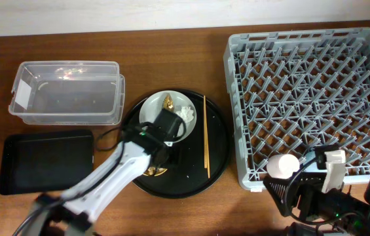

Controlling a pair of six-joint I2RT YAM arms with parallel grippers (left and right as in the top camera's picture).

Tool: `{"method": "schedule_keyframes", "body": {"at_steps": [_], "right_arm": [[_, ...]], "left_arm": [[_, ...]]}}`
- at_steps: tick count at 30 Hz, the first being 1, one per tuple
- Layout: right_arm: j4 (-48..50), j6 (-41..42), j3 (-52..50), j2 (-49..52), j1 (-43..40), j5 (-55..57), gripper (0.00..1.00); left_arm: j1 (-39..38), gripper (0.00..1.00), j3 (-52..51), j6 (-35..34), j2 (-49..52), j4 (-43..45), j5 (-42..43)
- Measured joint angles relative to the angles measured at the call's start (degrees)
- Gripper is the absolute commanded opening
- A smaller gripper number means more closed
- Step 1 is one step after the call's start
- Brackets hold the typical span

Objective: Sort waste into correct bins and load items into the dishwasher rack
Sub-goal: 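Grasp the yellow bowl rim with the left gripper and lift it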

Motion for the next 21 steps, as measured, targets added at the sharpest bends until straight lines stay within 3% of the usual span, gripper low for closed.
{"method": "schedule_keyframes", "body": {"at_steps": [4, 9, 16, 21], "right_arm": [[-0.09, -1.2, 0.0, 0.0, 2.34, 0.04, 0.94], [0.85, -1.77, 0.0, 0.0, 2.49, 0.09, 0.94], [2.08, -1.88, 0.0, 0.0, 2.49, 0.13, 0.95], [2.08, -1.92, 0.0, 0.0, 2.49, 0.5, 0.95]], "left_arm": [[-1.84, 0.01, -0.07, -1.77, 5.35, 2.34, -1.38], [-3.63, 0.01, 0.37, -2.25, 5.55, 1.57, -3.8], [-3.67, 0.01, 6.16, -2.36, 4.26, -12.13, -2.47], [-3.61, 0.0, 12.61, -2.47, -2.64, -14.64, -0.92]]}}
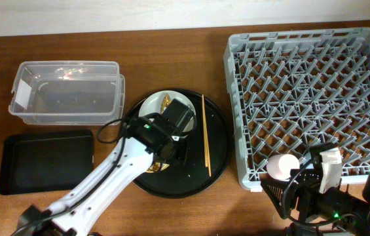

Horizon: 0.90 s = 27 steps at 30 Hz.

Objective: Sort waste into correct bins and load items into the dishwasher rack
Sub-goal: 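Grasp the yellow bowl rim with the left gripper and lift it, then tip the yellow bowl over the black tray to dump the scraps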

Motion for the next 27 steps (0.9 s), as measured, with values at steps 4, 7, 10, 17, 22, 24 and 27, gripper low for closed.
{"method": "schedule_keyframes", "body": {"at_steps": [4, 7, 10, 17, 22, 24, 27], "right_arm": [[0.02, 0.04, 0.0, 0.07, 0.0, 0.02, 0.95], [0.02, 0.0, 0.0, 0.68, 0.0, 0.17, 0.95], [0.04, 0.0, 0.0, 1.81, 0.0, 0.24, 0.95], [0.04, 0.0, 0.0, 3.54, 0.0, 0.44, 0.95], [0.02, 0.02, 0.0, 3.54, 0.0, 0.48, 0.95], [0.02, 0.02, 0.0, 3.54, 0.0, 0.57, 0.95], [0.02, 0.0, 0.0, 3.54, 0.0, 0.66, 0.95]], "left_arm": [[4.59, 0.0, 1.36, 0.28, -3.56, -5.42, -0.7], [14.16, 0.01, 1.36, 3.26, -5.68, -8.55, 2.01], [27.45, 0.01, 1.33, 11.04, -6.8, -9.86, 10.86], [56.87, 0.01, -5.42, 32.79, -6.82, -9.01, 38.34], [72.87, 0.0, -12.22, 43.69, -2.54, -4.2, 56.0], [77.5, 0.0, -13.51, 47.04, 0.52, -4.11, 60.48], [81.24, 0.0, -14.56, 52.37, 3.76, -5.51, 68.57]]}}
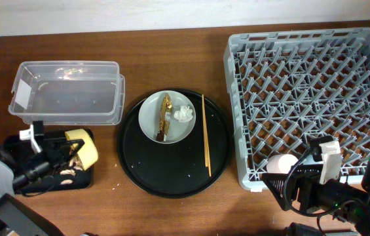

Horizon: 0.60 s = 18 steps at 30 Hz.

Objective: Sort waste into correct bins and load items into the dishwasher rack
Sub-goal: 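Tip the yellow bowl over the black tray to dump the scraps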

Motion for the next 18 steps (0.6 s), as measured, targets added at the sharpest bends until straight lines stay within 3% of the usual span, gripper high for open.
{"method": "schedule_keyframes", "body": {"at_steps": [7, 18], "right_arm": [[0.0, 0.02, 0.0, 0.0, 0.0, 0.0, 0.95], [-0.48, 0.0, 0.0, 0.0, 0.0, 0.2, 0.95]], "left_arm": [[1.16, 0.0, -0.42, 7.65, 2.86, -2.23, 9.01], [6.23, 0.0, -0.63, 12.94, 4.02, -5.86, 11.58]]}}
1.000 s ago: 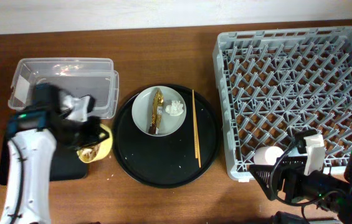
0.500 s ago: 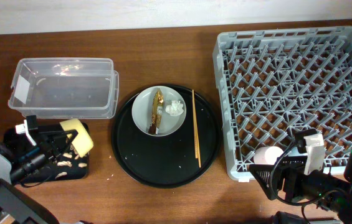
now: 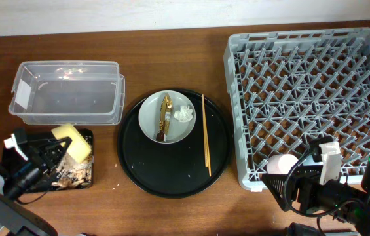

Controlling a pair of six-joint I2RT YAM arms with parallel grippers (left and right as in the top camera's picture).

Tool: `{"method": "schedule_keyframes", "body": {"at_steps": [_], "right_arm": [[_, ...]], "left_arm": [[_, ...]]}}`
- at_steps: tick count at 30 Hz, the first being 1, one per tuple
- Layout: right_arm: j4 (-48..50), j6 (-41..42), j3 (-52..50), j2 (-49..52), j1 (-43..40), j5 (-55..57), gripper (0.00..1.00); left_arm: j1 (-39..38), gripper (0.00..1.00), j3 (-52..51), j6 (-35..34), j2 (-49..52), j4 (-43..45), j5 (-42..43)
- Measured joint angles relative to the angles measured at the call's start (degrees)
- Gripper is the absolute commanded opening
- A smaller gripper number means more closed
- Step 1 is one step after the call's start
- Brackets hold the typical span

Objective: Sort waste into correct bins and load items into the dishwasher rack
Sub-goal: 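Tip the yellow bowl over the black tray to dump the scraps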

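Observation:
My left gripper (image 3: 52, 155) hovers over the black rectangular tray (image 3: 11, 147) at the left and is shut on a yellow sponge-like piece (image 3: 73, 140). Brown scraps (image 3: 73, 176) lie on that tray. On the round black plate (image 3: 171, 177) stands a white bowl (image 3: 150, 126) holding a golden-brown utensil (image 3: 164, 117) and a crumpled white wad (image 3: 184, 113); a chopstick (image 3: 206, 134) lies beside it. My right gripper (image 3: 277, 190) sits at the grey dishwasher rack's (image 3: 309, 39) front left corner, just below a white round item (image 3: 281, 164) seen inside that corner.
A clear plastic tub (image 3: 67, 92) stands behind the black tray. The rack fills the right half of the table. Bare wood runs along the back edge and in front of the plate.
The left gripper and its yellow piece have shifted slightly left and up over the black tray, the piece now tilted. The right gripper and the white item have stayed put.
First my left arm reached over the round plate beside the bowl, with scraps lying on the plate. Then it was closer over the bowl. Later it was back at the black tray with the yellow piece, scraps on the tray. The white item now shows inside the rack corner.

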Motion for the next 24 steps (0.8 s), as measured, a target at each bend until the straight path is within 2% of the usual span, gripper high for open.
{"method": "schedule_keyframes", "body": {"at_steps": [5, 9, 13, 15, 16, 20, 24], "right_arm": [[-0.17, 0.0, 0.0, 0.04, 0.0, 0.02, 0.95], [-0.22, 0.04, 0.0, 0.07, 0.0, 0.04, 0.95], [-0.42, 0.0, 0.0, 0.07, 0.0, 0.0, 0.95], [-0.44, -0.02, 0.0, 0.07, 0.0, 0.02, 0.94], [-0.44, 0.0, 0.0, 0.07, 0.0, 0.02, 0.95], [-0.87, 0.0, 0.0, 0.07, 0.0, 0.0, 0.95], [-0.87, 0.0, 0.0, 0.07, 0.0, 0.02, 0.95]], "left_arm": [[0.07, 0.0, 0.0, 4.44, 0.15, -8.24, 0.17], [0.17, 0.0, -0.07, 10.69, 0.13, -15.96, 0.85], [0.17, 0.0, -0.04, 16.17, 0.13, -20.59, 1.01], [0.22, 0.0, -0.04, 19.3, 0.13, -19.1, 0.66], [0.44, 0.0, -0.04, 18.95, 0.13, -16.61, 0.31], [-0.02, 0.0, 0.09, 20.24, -0.46, -22.6, -0.9], [-3.72, 0.0, 0.35, 20.68, -3.89, -26.6, -3.1]]}}
